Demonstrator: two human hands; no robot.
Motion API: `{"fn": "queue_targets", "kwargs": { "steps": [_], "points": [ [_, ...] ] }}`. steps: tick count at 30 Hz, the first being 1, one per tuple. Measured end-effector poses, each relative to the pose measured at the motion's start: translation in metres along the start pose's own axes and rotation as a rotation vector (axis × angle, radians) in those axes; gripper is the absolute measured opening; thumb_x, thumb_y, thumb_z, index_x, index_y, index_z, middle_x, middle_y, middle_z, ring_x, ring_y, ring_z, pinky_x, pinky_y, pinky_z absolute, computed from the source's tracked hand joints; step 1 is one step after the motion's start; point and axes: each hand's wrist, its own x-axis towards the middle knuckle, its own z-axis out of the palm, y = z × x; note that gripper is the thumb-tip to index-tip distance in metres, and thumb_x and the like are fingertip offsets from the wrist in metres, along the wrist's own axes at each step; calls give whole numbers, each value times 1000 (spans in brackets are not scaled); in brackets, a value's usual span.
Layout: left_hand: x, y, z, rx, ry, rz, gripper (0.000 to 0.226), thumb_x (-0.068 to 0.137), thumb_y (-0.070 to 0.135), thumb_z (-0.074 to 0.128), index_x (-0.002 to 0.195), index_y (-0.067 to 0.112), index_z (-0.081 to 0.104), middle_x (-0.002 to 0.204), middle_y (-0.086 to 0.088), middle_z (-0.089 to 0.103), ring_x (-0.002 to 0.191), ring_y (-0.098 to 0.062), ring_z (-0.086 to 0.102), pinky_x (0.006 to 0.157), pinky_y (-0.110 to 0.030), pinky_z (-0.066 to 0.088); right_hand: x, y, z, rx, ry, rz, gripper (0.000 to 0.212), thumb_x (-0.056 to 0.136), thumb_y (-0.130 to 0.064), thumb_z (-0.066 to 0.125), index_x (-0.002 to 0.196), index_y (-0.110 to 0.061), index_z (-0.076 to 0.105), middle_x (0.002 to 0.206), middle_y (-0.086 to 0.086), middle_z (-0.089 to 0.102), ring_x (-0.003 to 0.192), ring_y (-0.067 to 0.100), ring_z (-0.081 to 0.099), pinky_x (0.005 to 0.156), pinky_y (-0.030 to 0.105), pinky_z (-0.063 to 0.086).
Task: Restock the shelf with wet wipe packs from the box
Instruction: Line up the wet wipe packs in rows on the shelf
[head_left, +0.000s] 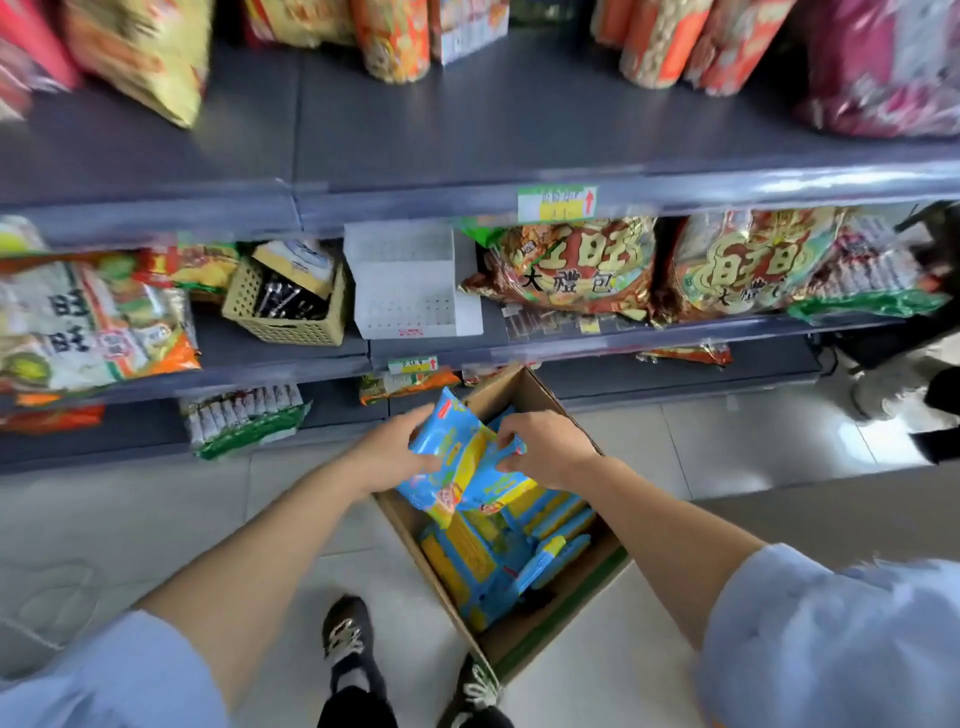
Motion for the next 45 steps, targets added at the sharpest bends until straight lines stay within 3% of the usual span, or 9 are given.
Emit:
{"fn": "queue_targets", "kwargs": {
  "steps": [4, 9, 14, 19, 24, 32, 38, 41, 45],
  "points": [
    [-37, 7, -45, -48, -49, -15, 70, 78, -9, 63, 139, 22, 43, 117, -3, 61, 108, -25, 58, 88, -36, 48, -5, -40, -27, -22, -10, -56, 23, 87, -30, 66, 110, -25, 64, 114, 3, 63, 107, 25, 57, 82, 31, 42],
    [-85, 6, -111, -57, 189, 25, 44, 76, -16, 61, 114, 6, 62, 115, -11, 65, 105, -18, 60, 88, -34, 49, -11, -108, -59, -50, 64, -168, 23, 92, -26, 60, 114, -21, 61, 116, 0, 62, 105, 25, 58, 76, 30, 40],
    [-145, -6, -184, 113, 423, 88, 41, 88, 3, 60, 121, 26, 66, 120, 1, 63, 106, -19, 60, 88, -34, 50, -16, -189, -81, -41, 210, -236, 23, 88, -27, 66, 107, -16, 59, 105, 6, 64, 99, 27, 58, 72, 32, 42],
    [-205, -27, -252, 225, 590, 159, 36, 93, 11, 58, 126, 25, 62, 135, 2, 56, 117, -21, 56, 91, -34, 46, -24, -278, -100, -13, 312, -319, 16, 85, -23, 69, 99, -18, 63, 101, 2, 65, 95, 23, 58, 75, 33, 47],
    [-273, -43, -318, 94, 729, 254, 15, 85, 18, 71, 94, 21, 59, 102, 6, 63, 97, -15, 60, 78, -37, 50, -34, -365, -119, -16, 384, -399, 15, 86, -24, 69, 99, -16, 66, 95, -1, 59, 90, 18, 55, 73, 31, 46],
    [-363, -66, -409, -22, 658, 335, 41, 65, 2, 84, 89, 23, 59, 107, -7, 65, 96, -16, 61, 76, -32, 51, -40, -474, -142, 41, 475, -510, 13, 83, -23, 74, 93, -18, 67, 92, 3, 64, 86, 22, 60, 73, 34, 50],
    [-405, -61, -470, -37, 947, 414, 30, 73, -7, 75, 88, 17, 64, 85, -2, 64, 71, -16, 59, 56, -25, 48, -41, -539, -176, 157, 600, -613, 10, 81, -21, 75, 88, -18, 68, 83, 1, 64, 81, 21, 61, 71, 34, 49],
    [-417, -54, -500, -133, 1026, 514, 33, 75, -12, 70, 89, 18, 66, 83, -3, 65, 72, -13, 60, 59, -16, 52, -39, -565, -201, 232, 655, -682, 10, 79, -18, 77, 84, -17, 68, 78, 2, 64, 77, 22, 61, 70, 34, 50],
    [-420, -36, -542, -136, 1185, 598, 32, 77, -8, 71, 93, 19, 66, 87, -5, 66, 76, -18, 64, 65, -25, 54, -30, -597, -240, 316, 728, -754, 12, 79, -18, 78, 82, -19, 66, 79, 7, 67, 77, 25, 63, 71, 36, 51]
  ]
}}
